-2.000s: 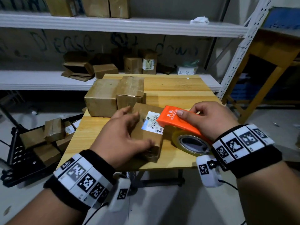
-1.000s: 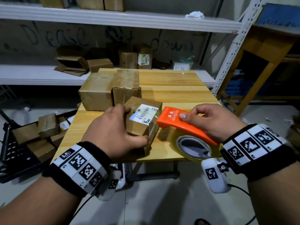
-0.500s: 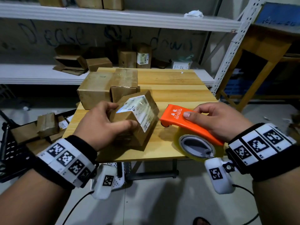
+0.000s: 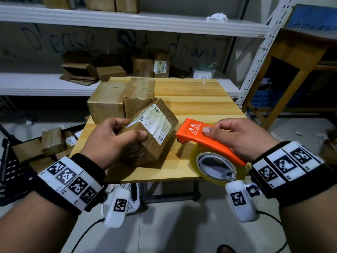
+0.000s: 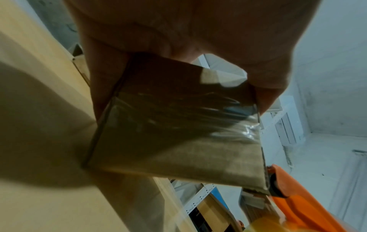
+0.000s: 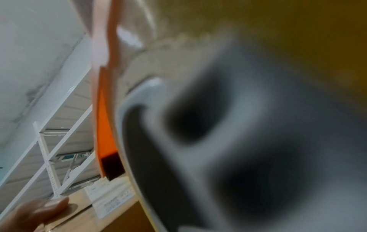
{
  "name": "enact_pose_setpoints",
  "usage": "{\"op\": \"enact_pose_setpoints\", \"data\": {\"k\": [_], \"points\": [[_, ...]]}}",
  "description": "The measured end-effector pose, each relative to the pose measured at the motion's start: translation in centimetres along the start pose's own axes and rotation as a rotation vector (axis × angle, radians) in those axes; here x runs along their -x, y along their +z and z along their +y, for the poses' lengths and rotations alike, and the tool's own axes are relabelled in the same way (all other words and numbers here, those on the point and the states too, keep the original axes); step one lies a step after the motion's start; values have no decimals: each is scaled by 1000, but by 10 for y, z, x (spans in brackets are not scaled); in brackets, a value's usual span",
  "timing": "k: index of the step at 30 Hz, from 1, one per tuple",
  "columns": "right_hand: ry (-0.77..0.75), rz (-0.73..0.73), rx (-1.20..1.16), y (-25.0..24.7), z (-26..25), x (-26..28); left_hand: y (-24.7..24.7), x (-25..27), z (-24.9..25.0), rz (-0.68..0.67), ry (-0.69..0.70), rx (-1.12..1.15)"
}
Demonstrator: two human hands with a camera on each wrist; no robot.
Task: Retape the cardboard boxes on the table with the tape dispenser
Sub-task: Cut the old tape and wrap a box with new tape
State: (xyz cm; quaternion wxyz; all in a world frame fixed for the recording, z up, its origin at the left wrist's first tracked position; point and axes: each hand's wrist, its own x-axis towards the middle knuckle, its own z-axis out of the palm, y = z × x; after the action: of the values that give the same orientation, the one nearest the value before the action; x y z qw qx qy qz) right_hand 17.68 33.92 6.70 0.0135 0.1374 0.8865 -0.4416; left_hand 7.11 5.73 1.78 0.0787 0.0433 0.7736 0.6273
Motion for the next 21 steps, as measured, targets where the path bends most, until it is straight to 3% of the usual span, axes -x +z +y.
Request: {"op": "enact_pose_setpoints", "data": {"k": [14, 21], "points": [[19, 27, 89, 20, -13, -8, 1, 10, 9, -43, -186, 339], [30, 31, 110, 27, -18, -14, -3, 14, 12, -64, -208, 362]]}}
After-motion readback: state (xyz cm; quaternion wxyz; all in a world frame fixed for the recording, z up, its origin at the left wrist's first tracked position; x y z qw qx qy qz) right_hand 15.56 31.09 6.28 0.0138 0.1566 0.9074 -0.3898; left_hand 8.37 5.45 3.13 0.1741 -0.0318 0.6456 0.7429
